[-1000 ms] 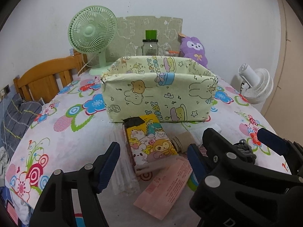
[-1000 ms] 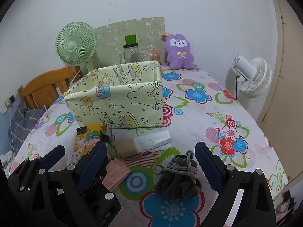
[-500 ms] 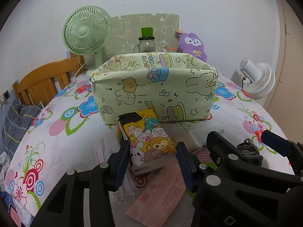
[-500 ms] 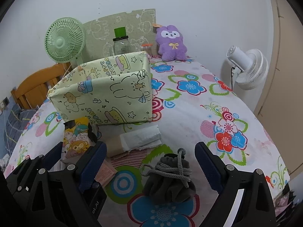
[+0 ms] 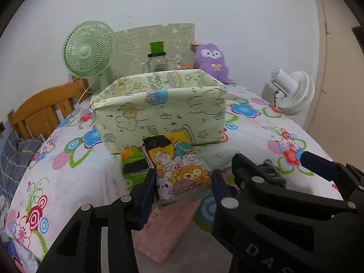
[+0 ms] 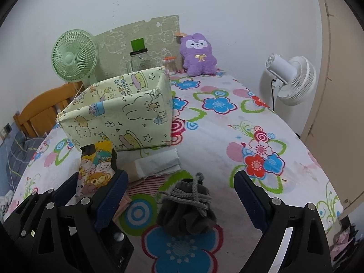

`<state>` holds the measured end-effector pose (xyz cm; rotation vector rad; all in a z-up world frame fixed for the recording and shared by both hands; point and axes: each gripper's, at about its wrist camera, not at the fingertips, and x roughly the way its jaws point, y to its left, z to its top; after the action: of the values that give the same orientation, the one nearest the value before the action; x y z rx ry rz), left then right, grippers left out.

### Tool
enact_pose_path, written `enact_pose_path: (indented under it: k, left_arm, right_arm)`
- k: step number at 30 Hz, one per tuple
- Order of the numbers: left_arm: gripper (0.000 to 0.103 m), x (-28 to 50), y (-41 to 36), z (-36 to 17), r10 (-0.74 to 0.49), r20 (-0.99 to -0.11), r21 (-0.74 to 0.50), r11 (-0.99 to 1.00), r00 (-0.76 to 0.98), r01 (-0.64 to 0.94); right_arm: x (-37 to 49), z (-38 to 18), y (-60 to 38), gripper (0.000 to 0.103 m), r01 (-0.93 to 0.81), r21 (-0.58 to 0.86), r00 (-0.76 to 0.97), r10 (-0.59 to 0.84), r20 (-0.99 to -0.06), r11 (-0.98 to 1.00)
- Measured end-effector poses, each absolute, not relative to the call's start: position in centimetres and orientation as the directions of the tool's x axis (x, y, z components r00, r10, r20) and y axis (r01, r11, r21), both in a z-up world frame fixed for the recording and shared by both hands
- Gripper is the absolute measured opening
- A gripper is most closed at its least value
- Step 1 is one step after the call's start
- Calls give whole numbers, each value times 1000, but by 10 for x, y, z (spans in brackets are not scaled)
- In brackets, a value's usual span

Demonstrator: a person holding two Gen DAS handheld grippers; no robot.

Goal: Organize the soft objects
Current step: 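Lift the tissue pack with the left tool while the right tool grasps and lifts the grey loofah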

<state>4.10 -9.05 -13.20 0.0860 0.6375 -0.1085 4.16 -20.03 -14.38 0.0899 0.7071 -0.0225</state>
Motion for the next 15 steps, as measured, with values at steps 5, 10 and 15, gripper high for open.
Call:
enact_pose_path:
  k: [5, 10, 15]
  left_arm:
    - [50, 45, -97, -138, -81, -628, 46, 989, 774, 141]
    - [50, 49, -102, -145, -78, -654, 47, 988, 753, 144]
    - [50, 53, -106, -150, -63, -664, 69, 987, 745, 145]
  right_arm:
    - [43, -152, -209, 85, 56, 103, 739, 28, -673, 993]
    - [47, -160, -214, 78, 46, 123, 716, 53, -696, 991]
    - [53, -170, -218, 64, 52, 152, 693, 74, -718, 987]
